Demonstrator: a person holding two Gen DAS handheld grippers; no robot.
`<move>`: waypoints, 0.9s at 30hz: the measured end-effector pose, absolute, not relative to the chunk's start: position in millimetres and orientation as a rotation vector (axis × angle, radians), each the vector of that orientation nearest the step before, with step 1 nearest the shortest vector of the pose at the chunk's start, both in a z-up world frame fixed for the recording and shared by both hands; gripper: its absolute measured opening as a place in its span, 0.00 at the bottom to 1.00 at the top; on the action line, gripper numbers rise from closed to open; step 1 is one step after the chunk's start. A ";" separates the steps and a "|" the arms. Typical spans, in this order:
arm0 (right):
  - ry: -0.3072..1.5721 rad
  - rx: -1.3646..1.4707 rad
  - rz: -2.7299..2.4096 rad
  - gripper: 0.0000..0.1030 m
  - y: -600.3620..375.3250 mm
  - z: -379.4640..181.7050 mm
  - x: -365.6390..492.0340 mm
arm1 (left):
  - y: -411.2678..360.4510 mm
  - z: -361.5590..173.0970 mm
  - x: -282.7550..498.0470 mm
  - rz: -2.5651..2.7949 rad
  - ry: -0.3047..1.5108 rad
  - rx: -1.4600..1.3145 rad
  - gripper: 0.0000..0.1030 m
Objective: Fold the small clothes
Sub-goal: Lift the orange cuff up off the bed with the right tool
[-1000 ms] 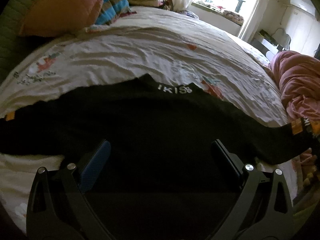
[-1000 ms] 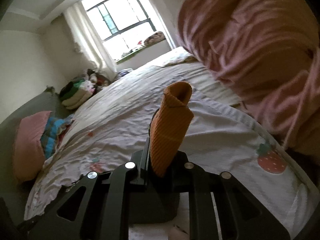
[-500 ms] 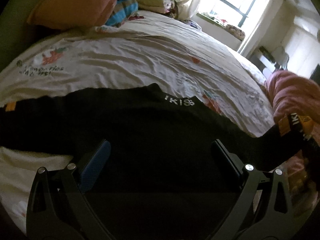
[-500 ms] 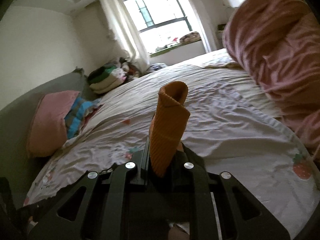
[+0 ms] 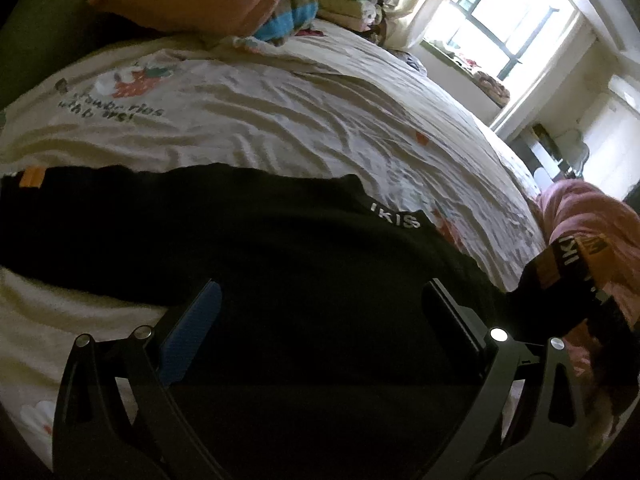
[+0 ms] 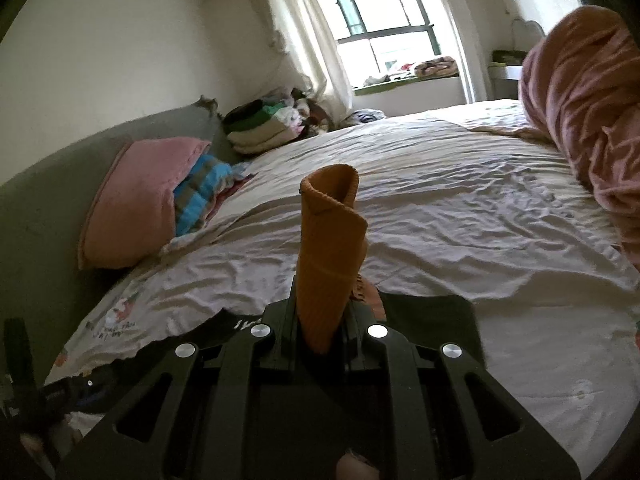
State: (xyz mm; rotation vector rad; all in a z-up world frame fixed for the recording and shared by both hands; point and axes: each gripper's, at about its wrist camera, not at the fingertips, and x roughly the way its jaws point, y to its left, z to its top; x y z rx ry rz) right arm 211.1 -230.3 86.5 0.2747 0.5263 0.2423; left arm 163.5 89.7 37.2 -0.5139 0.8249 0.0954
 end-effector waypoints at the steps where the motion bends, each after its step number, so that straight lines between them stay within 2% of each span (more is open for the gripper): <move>1: 0.530 0.271 0.249 0.13 -224.4 85.1 211.4 | 92.9 35.5 162.9 0.092 0.825 -0.526 0.91; 25: 0.668 0.141 0.423 0.14 -93.1 23.0 220.2 | 126.6 -6.2 162.9 -0.080 0.847 -0.803 0.91; 27: 0.683 0.125 0.440 0.16 -84.7 17.1 220.5 | 127.9 -8.7 163.6 -0.084 0.848 -0.806 0.91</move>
